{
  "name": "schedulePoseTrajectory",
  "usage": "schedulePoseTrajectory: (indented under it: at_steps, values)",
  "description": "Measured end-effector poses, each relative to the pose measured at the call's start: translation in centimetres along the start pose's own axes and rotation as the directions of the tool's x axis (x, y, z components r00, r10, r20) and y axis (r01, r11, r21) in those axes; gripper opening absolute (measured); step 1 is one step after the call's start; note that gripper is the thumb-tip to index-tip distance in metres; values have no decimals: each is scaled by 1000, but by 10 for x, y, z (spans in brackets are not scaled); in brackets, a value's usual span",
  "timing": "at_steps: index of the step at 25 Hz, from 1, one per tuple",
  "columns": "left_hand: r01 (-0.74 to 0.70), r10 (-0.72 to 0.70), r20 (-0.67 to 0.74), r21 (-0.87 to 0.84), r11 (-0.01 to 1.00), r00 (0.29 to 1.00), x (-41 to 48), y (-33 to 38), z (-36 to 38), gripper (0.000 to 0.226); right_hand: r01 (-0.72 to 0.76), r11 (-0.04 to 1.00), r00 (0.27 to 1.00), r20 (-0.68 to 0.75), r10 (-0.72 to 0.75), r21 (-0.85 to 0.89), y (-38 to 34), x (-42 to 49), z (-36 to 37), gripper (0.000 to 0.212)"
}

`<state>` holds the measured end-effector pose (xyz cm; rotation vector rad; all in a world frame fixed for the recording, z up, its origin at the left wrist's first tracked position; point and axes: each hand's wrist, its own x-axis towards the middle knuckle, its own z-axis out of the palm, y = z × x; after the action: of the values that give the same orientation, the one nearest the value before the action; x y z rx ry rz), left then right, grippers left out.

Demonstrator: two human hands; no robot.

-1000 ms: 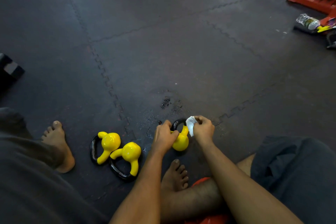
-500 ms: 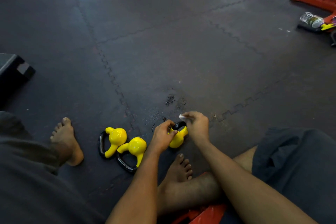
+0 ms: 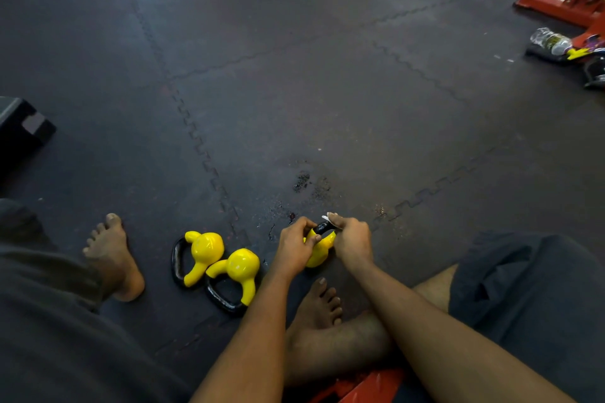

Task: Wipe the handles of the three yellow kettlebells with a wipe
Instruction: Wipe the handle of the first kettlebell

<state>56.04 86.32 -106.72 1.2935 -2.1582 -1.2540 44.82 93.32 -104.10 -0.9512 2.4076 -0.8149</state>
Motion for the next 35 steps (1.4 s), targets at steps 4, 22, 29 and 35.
schedulePoseTrajectory:
  at_steps: [4,22,29,35]
  values:
    - [-9,9,-6,-3,1000,1000,4,3,5,15,17,999,1000,21,-16,-51,2,-2,2,46]
    - [57,-56,36,-38,998,998,27,1,2,17,-152,964,977,-117,180,217,-5,-10,25,38]
    - [27,-27,64,-7,1000,998,26,-1,0,26,-267,891,948,-66,311,368,3,1,26,37]
    - [-35,34,22,73,997,999,26,1,1,22,-316,790,921,-29,387,525,11,11,35,37]
